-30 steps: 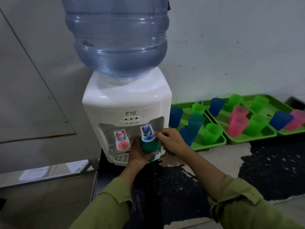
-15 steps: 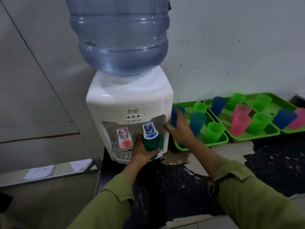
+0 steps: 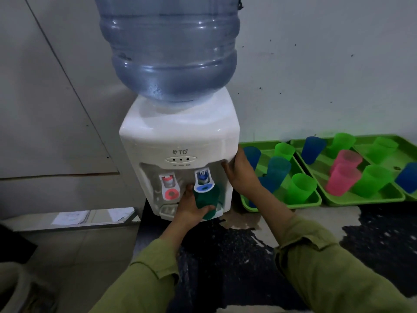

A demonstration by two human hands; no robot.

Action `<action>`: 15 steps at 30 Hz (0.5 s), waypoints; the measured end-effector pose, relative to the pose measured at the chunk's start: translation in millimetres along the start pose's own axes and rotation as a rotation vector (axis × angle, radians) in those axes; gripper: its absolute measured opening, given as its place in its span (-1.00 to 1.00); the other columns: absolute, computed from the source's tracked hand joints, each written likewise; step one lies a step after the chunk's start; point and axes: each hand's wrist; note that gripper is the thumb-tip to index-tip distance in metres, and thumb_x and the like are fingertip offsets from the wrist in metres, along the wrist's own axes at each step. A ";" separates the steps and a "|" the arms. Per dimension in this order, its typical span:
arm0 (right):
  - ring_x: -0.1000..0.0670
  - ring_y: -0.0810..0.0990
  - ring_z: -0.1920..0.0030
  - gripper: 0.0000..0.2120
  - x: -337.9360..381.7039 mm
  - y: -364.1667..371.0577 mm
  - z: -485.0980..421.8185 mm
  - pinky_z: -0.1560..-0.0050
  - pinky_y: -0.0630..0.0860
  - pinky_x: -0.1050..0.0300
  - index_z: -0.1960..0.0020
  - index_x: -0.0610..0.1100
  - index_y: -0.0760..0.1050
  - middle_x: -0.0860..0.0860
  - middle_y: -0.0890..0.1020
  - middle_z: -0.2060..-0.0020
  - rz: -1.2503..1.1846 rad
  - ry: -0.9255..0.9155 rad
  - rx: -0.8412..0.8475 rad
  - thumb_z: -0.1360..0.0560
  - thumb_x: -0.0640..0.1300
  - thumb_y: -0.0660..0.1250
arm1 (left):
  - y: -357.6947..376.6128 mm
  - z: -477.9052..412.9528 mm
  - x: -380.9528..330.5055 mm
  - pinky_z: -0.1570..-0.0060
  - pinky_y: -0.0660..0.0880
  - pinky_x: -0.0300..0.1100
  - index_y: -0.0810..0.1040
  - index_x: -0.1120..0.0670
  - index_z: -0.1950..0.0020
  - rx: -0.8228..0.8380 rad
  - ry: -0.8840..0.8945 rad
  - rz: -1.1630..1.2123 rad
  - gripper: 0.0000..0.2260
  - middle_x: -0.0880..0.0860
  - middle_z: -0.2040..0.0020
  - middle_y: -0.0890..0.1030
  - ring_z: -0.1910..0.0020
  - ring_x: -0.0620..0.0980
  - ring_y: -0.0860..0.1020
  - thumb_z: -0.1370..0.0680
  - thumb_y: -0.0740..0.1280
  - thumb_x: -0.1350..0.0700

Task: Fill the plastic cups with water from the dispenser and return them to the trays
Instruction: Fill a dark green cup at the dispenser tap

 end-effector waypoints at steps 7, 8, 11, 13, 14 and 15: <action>-0.22 0.44 -0.20 -0.48 3.2 -0.7 2.3 -0.14 0.45 -0.11 -0.43 -0.28 0.08 -0.23 0.35 -0.28 -0.001 0.065 0.036 -0.57 -0.14 0.19 | 1.1 5.5 -6.2 -0.13 0.29 -0.33 0.30 0.13 -0.34 -0.025 -0.031 -0.005 -0.29 0.08 -0.31 0.45 -0.27 0.05 0.43 -0.30 0.55 0.06; -0.23 0.44 -0.19 -0.47 3.4 -0.4 2.5 -0.13 0.45 -0.10 -0.43 -0.28 0.07 -0.23 0.34 -0.28 0.004 0.071 0.039 -0.57 -0.13 0.19 | 1.1 6.3 -6.6 -0.12 0.28 -0.34 0.30 0.12 -0.35 -0.026 -0.037 -0.010 -0.30 0.08 -0.31 0.45 -0.27 0.05 0.44 -0.30 0.55 0.06; -0.27 0.47 -0.14 -0.49 2.6 -0.4 2.7 -0.07 0.47 -0.12 -0.42 -0.29 0.08 -0.25 0.33 -0.26 0.016 0.077 0.045 -0.58 -0.12 0.18 | 2.0 6.6 -7.1 -0.11 0.28 -0.35 0.30 0.12 -0.36 -0.027 -0.049 -0.024 -0.30 0.08 -0.32 0.45 -0.27 0.05 0.43 -0.31 0.55 0.06; -0.28 0.48 -0.10 -0.50 2.2 -0.3 2.1 -0.02 0.48 -0.14 -0.41 -0.28 0.10 -0.25 0.34 -0.24 0.032 0.076 0.047 -0.58 -0.11 0.18 | 1.9 6.0 -7.0 -0.11 0.27 -0.35 0.29 0.12 -0.37 -0.028 -0.051 -0.040 -0.29 0.08 -0.33 0.44 -0.27 0.06 0.43 -0.32 0.54 0.05; -0.28 0.49 -0.10 -0.51 2.1 -0.5 1.7 -0.01 0.49 -0.14 -0.40 -0.27 0.11 -0.25 0.34 -0.24 0.035 0.081 0.050 -0.58 -0.10 0.18 | 1.9 5.9 -6.9 -0.11 0.27 -0.36 0.28 0.12 -0.37 -0.029 -0.052 -0.048 -0.28 0.08 -0.33 0.44 -0.28 0.06 0.43 -0.32 0.54 0.05; -0.27 0.48 -0.10 -0.51 1.9 -0.7 1.3 -0.01 0.49 -0.13 -0.40 -0.27 0.11 -0.24 0.33 -0.25 0.035 0.087 0.052 -0.57 -0.11 0.19 | 1.9 5.7 -6.8 -0.12 0.27 -0.36 0.27 0.12 -0.38 -0.029 -0.052 -0.055 -0.28 0.08 -0.34 0.43 -0.29 0.06 0.42 -0.32 0.54 0.04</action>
Point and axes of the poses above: each hand's wrist, its own z-axis away from the middle knuckle, its own y-axis out of the palm, x = y × z
